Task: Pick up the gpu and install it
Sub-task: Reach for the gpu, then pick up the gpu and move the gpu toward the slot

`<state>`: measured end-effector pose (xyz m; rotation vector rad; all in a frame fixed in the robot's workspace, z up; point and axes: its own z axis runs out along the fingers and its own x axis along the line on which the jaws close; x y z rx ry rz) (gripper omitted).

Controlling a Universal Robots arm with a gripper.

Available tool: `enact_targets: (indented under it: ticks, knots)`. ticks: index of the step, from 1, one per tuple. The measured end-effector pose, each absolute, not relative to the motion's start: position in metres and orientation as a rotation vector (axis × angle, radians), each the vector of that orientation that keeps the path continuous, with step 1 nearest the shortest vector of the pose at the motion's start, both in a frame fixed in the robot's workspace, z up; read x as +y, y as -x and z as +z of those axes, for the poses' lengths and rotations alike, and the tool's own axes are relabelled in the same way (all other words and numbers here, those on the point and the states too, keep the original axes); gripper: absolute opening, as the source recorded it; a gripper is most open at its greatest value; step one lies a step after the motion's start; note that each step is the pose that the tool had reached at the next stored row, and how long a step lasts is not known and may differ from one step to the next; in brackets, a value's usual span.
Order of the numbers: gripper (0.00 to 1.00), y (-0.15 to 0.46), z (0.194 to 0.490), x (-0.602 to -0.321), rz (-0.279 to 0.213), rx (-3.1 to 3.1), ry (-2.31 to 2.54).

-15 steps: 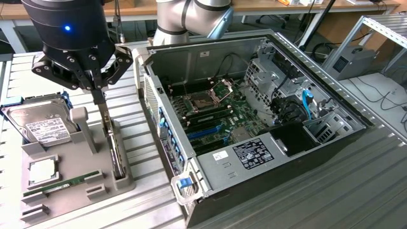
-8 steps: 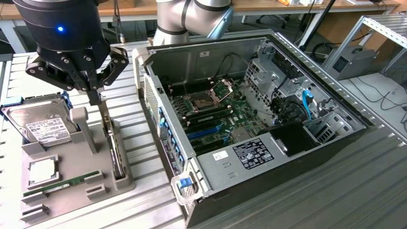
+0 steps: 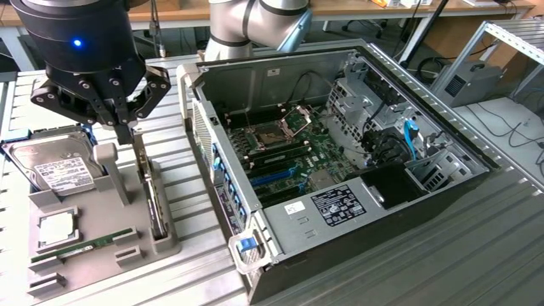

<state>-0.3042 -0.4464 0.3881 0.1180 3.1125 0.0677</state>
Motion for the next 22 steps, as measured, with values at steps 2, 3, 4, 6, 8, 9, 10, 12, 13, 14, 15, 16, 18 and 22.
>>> enact_targets:
  ticks: [2, 3, 4, 6, 8, 9, 10, 12, 13, 14, 15, 16, 18, 22]
  knots:
    - [0.11, 0.3042, 0.3881, -0.4464, 0.068, 3.112, -0.118]
    - [0.11, 0.3042, 0.3881, -0.4464, 0.068, 3.112, -0.118]
    - [0.11, 0.3042, 0.3881, -0.4465, 0.068, 3.112, -0.118]
    - [0.11, 0.3042, 0.3881, -0.4465, 0.068, 3.113, -0.118]
    - [0.11, 0.3042, 0.3881, -0.4465, 0.068, 3.112, -0.118]
    - [0.11, 0.3042, 0.3881, -0.4464, 0.068, 3.112, -0.118]
    - [0.11, 0.3042, 0.3881, -0.4465, 0.068, 3.113, -0.118]
    - [0.11, 0.3042, 0.3881, -0.4465, 0.068, 3.112, -0.118]
    - [0.11, 0.3042, 0.3881, -0.4464, 0.068, 3.113, -0.118]
    - [0.11, 0.3042, 0.3881, -0.4464, 0.068, 3.112, -0.118]
    - [0.17, 0.3042, 0.3881, -0.4464, 0.068, 3.113, -0.118]
    - [0.23, 0.3042, 0.3881, -0.4464, 0.068, 3.112, -0.118]
    - [0.36, 0.3042, 0.3881, -0.4464, 0.068, 3.112, -0.118]
    - [0.47, 0.3042, 0.3881, -0.4464, 0.068, 3.112, -0.118]
